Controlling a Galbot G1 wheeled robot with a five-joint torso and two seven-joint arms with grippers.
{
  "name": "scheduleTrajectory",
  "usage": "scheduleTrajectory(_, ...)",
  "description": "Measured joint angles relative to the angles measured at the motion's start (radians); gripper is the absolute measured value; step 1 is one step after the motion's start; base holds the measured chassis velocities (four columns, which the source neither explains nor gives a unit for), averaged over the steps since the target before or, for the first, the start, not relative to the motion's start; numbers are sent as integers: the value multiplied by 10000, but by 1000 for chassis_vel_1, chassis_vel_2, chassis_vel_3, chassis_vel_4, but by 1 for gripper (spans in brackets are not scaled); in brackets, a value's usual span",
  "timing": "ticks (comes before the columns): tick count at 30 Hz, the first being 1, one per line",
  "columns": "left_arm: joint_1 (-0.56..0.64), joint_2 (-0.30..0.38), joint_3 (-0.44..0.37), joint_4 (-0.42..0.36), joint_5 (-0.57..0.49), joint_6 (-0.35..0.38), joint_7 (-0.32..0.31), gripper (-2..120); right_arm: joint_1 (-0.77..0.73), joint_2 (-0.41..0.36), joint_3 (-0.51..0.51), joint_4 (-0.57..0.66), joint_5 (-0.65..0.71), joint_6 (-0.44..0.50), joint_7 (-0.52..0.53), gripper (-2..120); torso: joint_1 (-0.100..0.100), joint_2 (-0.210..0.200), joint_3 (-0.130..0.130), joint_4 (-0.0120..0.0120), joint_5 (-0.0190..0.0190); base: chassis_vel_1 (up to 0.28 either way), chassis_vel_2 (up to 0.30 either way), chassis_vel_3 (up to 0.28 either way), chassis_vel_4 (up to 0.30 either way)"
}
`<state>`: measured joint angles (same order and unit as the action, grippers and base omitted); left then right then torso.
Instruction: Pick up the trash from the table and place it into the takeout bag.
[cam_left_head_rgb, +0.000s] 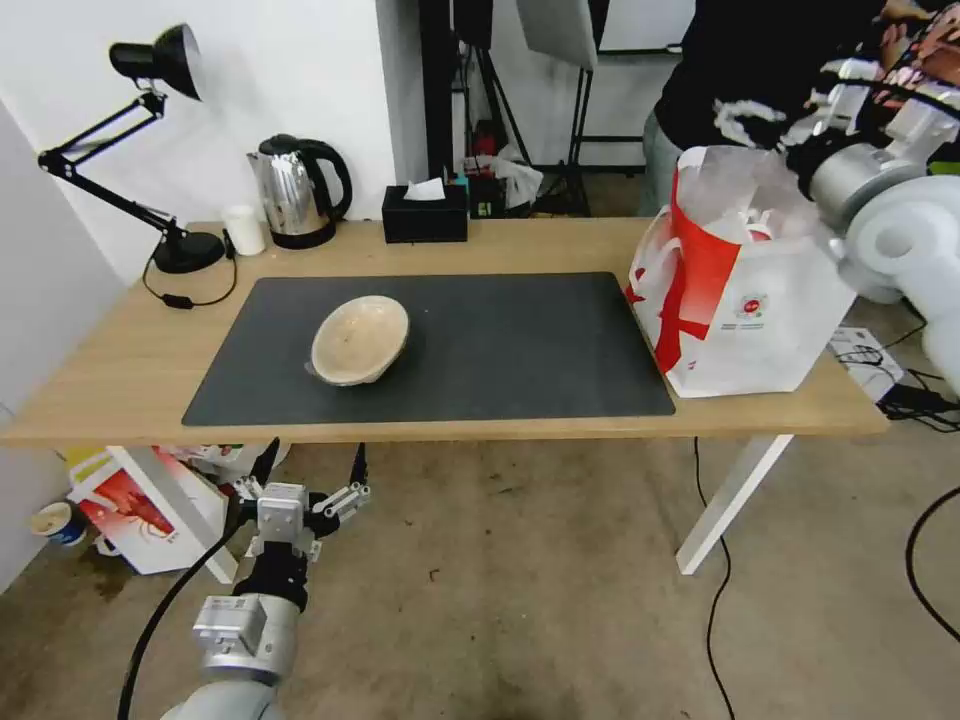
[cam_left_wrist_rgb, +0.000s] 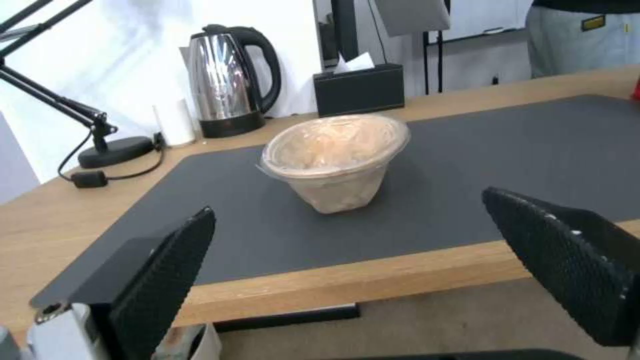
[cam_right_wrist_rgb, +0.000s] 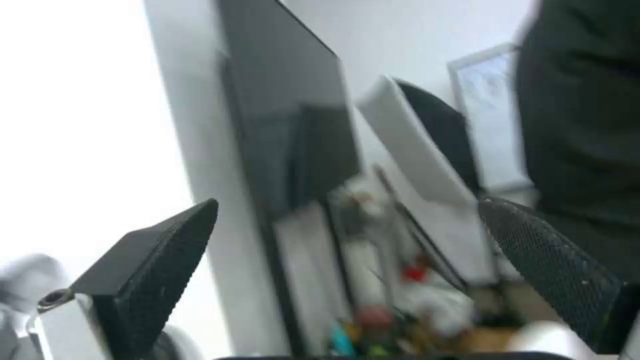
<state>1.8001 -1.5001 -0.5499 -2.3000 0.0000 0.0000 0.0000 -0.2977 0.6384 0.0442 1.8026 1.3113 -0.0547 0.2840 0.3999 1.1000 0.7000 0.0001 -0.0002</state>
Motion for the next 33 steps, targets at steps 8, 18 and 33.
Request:
scheduleTrajectory(8,0,0,0,0,0,0,0,100,-849,520,2,1431,-19,1669,-1088,100,0,0,-1,-2,0,0,0,0,0)
scheduleTrajectory(18,0,0,-1,0,0,0,0,100,-2092,1389,-186,2521,-1027,2210,-1899,100,0,0,-1,0,0,0,0,0,0)
scheduleTrajectory(33,0,0,-1,0,0,0,-1,100,-5195,1524,1,3841,-2692,2239,-4199,100,0,0,-1,-1,1,0,0,0,0)
